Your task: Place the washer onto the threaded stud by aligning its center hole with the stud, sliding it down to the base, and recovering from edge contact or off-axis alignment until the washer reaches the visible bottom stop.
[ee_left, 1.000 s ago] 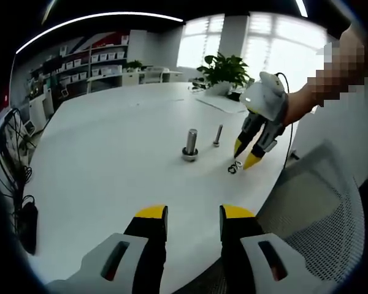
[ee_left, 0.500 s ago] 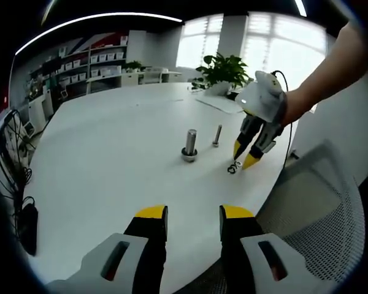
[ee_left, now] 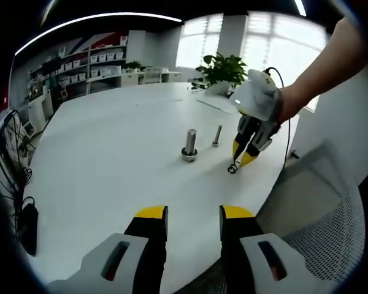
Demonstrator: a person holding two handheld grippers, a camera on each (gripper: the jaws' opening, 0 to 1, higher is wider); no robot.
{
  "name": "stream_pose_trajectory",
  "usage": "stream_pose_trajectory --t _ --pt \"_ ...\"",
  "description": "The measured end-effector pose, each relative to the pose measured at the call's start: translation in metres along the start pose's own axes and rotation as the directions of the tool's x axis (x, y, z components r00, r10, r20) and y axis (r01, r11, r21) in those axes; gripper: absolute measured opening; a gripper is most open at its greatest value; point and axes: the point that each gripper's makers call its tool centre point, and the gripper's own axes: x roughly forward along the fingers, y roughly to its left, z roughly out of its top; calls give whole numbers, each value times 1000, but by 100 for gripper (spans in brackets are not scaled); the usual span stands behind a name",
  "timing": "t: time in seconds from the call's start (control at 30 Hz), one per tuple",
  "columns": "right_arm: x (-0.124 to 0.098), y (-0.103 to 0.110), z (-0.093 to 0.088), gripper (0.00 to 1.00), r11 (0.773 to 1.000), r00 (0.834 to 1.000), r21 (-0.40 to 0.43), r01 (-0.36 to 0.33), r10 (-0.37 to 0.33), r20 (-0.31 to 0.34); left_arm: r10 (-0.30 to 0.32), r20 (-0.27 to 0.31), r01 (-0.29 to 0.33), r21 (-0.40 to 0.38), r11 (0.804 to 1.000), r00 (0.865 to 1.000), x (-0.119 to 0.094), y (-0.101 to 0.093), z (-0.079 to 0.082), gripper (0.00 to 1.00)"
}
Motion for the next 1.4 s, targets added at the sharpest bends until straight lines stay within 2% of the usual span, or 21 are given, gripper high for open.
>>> stream_pose_trajectory --t 0.3,0.8,0.97,1.4 --pt "0 -1 2 15 999 998 27 27 -26 -56 0 2 0 2 1000 1000 0 0 0 31" --pt "-1 -1 -1 15 992 999 115 54 -54 -4 -7 3 7 2 1000 1000 0 -1 0 31" --pt "-2 -2 -1 15 985 998 167 48 -53 26 -7 1 7 -1 1000 1000 0 -1 0 31" --pt "0 -3 1 15 979 999 203 32 -34 5 -8 3 8 1 1000 1000 0 -1 0 31"
